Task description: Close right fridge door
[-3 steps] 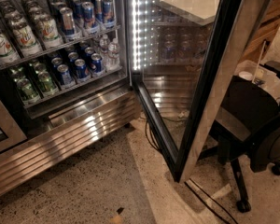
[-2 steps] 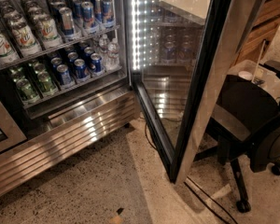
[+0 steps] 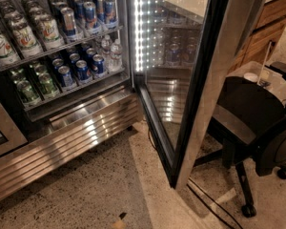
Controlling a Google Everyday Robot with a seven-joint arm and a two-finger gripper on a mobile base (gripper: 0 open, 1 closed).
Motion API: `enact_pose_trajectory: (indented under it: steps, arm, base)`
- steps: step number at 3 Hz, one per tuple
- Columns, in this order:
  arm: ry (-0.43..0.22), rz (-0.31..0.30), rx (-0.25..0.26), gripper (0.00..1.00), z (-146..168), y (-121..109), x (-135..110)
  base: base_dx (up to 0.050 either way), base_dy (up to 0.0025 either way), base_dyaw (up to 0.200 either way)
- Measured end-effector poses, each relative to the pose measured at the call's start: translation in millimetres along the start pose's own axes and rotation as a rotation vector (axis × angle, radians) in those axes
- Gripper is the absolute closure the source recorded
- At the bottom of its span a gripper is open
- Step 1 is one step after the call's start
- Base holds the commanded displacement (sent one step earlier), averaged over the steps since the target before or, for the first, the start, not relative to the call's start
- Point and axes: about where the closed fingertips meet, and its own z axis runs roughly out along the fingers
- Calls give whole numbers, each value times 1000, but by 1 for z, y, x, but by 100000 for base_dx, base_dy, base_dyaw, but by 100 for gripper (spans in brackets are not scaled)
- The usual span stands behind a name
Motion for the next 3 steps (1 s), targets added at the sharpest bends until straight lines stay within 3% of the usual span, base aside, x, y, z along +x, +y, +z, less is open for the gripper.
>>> enact_pose_trajectory:
  steps: [2,3]
  arm:
    - [-76,-69,-136,100,20,33,-35]
    - [-142,-121,-263,100,32,69,-65]
  base:
    - [0,0,0]
    - [0,0,0]
